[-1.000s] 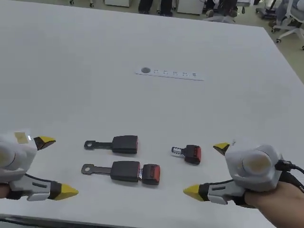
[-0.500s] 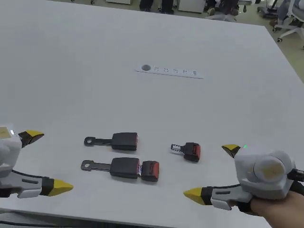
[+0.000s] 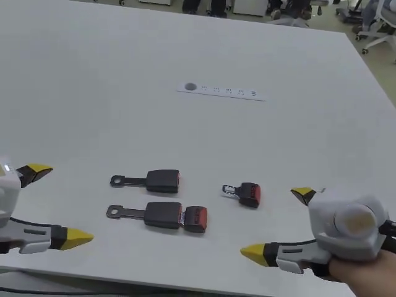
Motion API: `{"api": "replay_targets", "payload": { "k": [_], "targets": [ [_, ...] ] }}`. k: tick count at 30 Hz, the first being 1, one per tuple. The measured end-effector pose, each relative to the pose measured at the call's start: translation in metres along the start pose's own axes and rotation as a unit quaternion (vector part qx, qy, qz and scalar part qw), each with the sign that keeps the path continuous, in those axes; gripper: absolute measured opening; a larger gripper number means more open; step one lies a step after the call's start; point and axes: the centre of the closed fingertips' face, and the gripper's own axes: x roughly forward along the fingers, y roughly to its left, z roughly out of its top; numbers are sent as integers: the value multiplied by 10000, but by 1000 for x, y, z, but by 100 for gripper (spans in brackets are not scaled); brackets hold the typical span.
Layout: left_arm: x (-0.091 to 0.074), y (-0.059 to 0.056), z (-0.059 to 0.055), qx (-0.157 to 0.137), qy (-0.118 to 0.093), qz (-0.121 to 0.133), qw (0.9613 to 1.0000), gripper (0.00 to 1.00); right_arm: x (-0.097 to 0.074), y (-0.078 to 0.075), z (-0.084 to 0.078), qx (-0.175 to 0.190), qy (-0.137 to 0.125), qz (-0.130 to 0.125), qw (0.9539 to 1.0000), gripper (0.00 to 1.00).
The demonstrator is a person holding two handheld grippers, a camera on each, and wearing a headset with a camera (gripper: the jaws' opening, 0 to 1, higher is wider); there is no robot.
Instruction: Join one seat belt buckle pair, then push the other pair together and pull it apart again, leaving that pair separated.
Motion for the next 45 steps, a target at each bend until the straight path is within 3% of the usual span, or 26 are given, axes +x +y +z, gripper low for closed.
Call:
{"api": "replay_targets", "payload": {
  "k": [2,8,15,22,45],
  "targets": [
    [-2,2,-6,-17,27,14,10000,100,1,1,-1,3,8,6,10000,99],
    [-2,-1,-4,-149,20,0,9999,100,3,4,3,-13,-50,-18,10000,99],
    [-3,4,-5,-126,29,49,9999,100,-1,1,12,-85,-111,-43,9999,99],
    [-2,1,1,-102,-22,32,9999,100,1,4,10,-68,-87,-2,9999,98],
    [3,-9,1,-53,-62,-39,10000,100,11,16,4,-134,48,91,9999,97]
  ]
}}
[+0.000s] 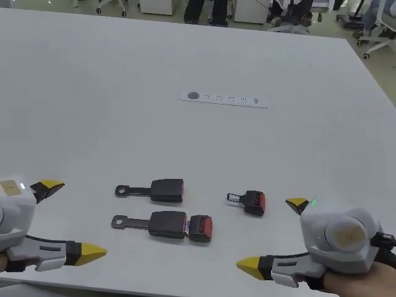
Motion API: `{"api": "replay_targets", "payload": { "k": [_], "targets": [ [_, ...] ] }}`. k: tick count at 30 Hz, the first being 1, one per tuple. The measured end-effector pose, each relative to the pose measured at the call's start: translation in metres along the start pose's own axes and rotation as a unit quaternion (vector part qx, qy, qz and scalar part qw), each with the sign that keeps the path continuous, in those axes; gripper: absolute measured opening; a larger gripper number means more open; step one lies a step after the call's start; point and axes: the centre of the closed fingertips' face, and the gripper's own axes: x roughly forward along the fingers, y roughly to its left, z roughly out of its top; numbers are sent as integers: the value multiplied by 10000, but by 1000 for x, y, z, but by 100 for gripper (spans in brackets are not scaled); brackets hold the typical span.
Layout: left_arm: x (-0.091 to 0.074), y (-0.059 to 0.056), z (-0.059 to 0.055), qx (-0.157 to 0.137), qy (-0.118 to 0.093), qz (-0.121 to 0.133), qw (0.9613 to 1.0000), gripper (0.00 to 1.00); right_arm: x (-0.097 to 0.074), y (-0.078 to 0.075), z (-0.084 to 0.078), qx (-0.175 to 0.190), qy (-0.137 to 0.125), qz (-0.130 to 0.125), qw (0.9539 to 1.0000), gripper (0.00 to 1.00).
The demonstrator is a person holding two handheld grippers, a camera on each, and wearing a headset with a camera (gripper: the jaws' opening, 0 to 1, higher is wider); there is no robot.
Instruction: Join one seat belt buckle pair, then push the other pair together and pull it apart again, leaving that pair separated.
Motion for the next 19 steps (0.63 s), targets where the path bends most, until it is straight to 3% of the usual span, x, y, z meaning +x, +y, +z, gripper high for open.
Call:
{"api": "replay_targets", "payload": {
  "k": [9,14,19],
  "targets": [
    [0,-3,2,12,-81,22,10000,100,1,-1,3,2,-37,-47,10000,97],
    [1,2,1,27,-126,67,9999,99,-1,-1,9,-50,-121,-81,9999,92],
    [3,3,0,41,-124,77,9999,98,0,1,7,-5,-87,-62,9999,94]
  ]
}}
